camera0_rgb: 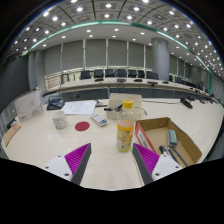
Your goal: Pour water
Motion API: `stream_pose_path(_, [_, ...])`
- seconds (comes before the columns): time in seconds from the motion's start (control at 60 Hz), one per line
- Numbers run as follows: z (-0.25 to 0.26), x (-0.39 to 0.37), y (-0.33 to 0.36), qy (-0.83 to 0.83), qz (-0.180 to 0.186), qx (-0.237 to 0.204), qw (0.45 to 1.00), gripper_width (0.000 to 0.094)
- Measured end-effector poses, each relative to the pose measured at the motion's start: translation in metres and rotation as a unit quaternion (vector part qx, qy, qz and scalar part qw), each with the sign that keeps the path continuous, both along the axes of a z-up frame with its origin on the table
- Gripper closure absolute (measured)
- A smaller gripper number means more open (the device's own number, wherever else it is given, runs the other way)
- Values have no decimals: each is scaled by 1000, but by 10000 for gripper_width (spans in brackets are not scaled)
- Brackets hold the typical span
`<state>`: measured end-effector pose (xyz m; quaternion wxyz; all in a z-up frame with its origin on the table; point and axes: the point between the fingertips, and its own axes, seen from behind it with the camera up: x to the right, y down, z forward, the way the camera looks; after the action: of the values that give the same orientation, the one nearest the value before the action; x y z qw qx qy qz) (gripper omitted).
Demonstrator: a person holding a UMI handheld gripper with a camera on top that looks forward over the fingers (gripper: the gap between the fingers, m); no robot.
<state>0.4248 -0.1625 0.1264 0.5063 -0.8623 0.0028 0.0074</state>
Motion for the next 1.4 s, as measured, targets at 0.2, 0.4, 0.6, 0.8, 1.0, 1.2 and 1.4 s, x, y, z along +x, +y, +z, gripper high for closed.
stream_pose_path(0.2, [-40, 38, 74, 5, 20, 6, 1000, 77])
stream_pose_path(0.4, [-69, 46, 133, 9, 18, 20, 1000, 109])
stream_pose_path(0.6, [-71, 46, 153, -13, 23, 48, 999, 431])
stream_pose_path(0.8, [-65, 41, 157, -39, 24, 46, 998, 523])
stream_pose_path(1.0, [-27, 23, 175, -100, 13, 59, 993, 525])
stream_pose_path(1.2, [27, -12, 208, -270, 3, 62, 961, 526])
stream_pose_path(1.4, [73, -81, 250, -497, 36, 54, 865, 527])
